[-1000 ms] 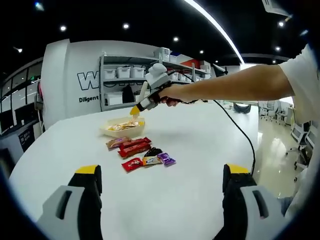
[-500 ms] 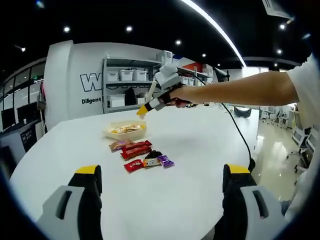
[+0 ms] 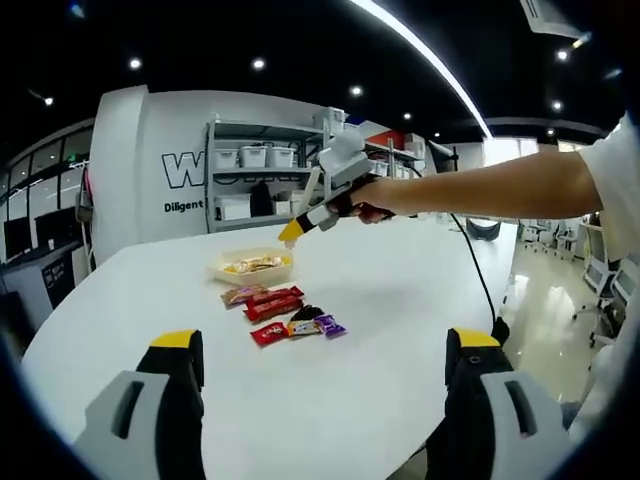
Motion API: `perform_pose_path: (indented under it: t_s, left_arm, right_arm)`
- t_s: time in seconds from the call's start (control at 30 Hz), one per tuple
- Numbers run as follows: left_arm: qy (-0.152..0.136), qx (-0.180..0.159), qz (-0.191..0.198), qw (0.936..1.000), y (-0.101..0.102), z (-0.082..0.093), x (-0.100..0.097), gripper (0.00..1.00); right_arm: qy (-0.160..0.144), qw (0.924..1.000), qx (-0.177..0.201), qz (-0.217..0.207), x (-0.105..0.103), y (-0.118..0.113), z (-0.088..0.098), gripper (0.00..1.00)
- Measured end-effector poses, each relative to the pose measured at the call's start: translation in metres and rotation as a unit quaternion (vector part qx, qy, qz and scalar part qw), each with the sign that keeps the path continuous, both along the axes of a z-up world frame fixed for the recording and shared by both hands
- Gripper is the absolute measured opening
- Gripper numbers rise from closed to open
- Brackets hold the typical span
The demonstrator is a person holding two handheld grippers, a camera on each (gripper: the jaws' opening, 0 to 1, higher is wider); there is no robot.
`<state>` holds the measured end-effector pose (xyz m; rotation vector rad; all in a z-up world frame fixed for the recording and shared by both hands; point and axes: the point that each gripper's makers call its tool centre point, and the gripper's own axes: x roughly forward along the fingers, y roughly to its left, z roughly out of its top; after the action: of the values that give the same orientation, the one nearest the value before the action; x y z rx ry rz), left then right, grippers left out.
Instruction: Place the target food into the container with the food tongs after gripping and lifting it, then release it inside without dropping or visibly crushing the food.
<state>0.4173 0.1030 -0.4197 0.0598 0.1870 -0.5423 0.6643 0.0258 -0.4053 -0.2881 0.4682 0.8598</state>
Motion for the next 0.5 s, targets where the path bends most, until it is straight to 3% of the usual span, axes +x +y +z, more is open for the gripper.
perform_pose_path:
  t_s: [0.5]
  left_arm:
    - [-0.006, -0.005, -0.012, 0.9999, 0.006, 0.004, -0.008, 0.99]
  right_arm:
    - [0.016, 0.9997, 0.020, -0.002, -0.032, 0.002, -0.004, 0.18]
